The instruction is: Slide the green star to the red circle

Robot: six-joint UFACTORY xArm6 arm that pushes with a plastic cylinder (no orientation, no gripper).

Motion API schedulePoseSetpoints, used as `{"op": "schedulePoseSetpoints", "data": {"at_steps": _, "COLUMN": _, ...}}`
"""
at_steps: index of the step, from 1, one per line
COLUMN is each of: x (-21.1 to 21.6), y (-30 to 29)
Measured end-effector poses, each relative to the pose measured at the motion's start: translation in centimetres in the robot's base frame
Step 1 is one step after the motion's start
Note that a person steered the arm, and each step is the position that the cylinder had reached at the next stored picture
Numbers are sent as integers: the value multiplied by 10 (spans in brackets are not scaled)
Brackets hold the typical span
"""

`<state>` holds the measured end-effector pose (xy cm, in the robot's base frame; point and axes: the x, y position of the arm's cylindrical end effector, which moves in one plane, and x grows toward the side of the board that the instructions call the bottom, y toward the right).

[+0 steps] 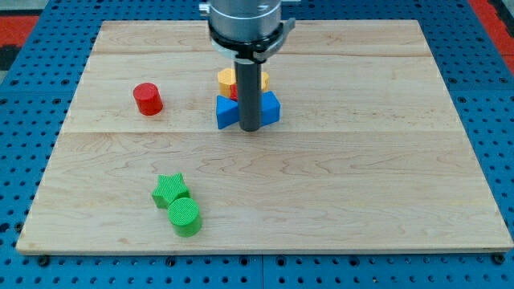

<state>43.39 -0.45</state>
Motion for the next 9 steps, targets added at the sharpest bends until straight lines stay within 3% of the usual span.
{"op": "schedulePoseSetpoints", "data": {"at_steps": 2, "x": 63, "y": 12}}
{"op": "schedulePoseSetpoints", "data": {"at_steps": 3, "x": 93, "y": 46}}
{"op": "schedulePoseSetpoints", "data": {"at_steps": 4, "x": 161, "y": 14}}
{"op": "schedulePoseSetpoints", "data": {"at_steps": 5, "x": 173, "y": -52}}
{"op": "schedulePoseSetpoints", "data": {"at_steps": 7, "x": 157, "y": -108}}
{"op": "schedulePoseSetpoints", "data": {"at_steps": 9, "x": 39, "y": -135}}
